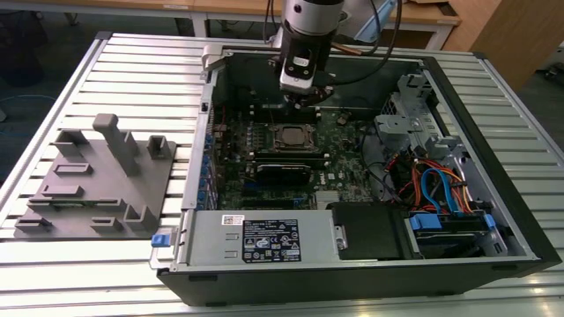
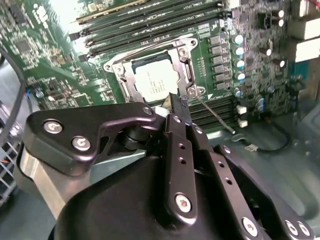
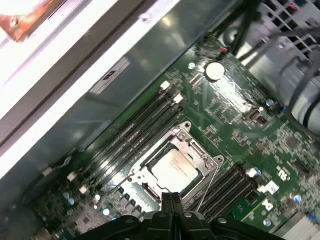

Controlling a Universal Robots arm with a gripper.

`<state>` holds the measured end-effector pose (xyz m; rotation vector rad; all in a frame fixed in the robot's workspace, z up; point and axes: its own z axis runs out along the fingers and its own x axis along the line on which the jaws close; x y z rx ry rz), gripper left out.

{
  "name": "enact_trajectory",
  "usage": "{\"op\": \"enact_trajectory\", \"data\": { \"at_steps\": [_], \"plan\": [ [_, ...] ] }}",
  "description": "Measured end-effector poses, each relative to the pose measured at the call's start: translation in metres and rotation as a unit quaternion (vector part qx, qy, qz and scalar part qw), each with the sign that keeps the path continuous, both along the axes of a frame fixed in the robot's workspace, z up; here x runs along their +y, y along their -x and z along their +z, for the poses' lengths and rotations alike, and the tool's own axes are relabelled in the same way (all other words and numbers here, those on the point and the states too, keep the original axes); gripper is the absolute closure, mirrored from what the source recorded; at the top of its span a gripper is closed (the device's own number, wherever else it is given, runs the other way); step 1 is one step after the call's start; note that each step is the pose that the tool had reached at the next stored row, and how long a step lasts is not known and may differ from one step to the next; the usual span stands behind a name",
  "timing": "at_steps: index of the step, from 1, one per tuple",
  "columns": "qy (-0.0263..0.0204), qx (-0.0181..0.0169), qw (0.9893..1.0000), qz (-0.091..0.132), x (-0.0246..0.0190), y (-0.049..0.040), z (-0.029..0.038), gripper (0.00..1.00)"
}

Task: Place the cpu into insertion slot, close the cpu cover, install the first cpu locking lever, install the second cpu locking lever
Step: 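Install the first cpu locking lever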

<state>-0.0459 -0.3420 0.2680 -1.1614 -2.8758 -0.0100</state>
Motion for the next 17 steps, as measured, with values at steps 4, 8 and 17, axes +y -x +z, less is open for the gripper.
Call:
{"op": "enact_trajectory", "data": {
  "at_steps": [4,8,17],
  "plan": [
    [0.0000,0.0000,0.9994,0.036,0.0000,0.0000,-0.0011,0.90],
    [0.0001,-0.0001,0.9975,0.070,0.0000,0.0000,-0.0022,0.90],
    [-0.0035,-0.0114,0.9961,0.087,0.0002,0.0024,-0.0063,0.90]
  ]
}}
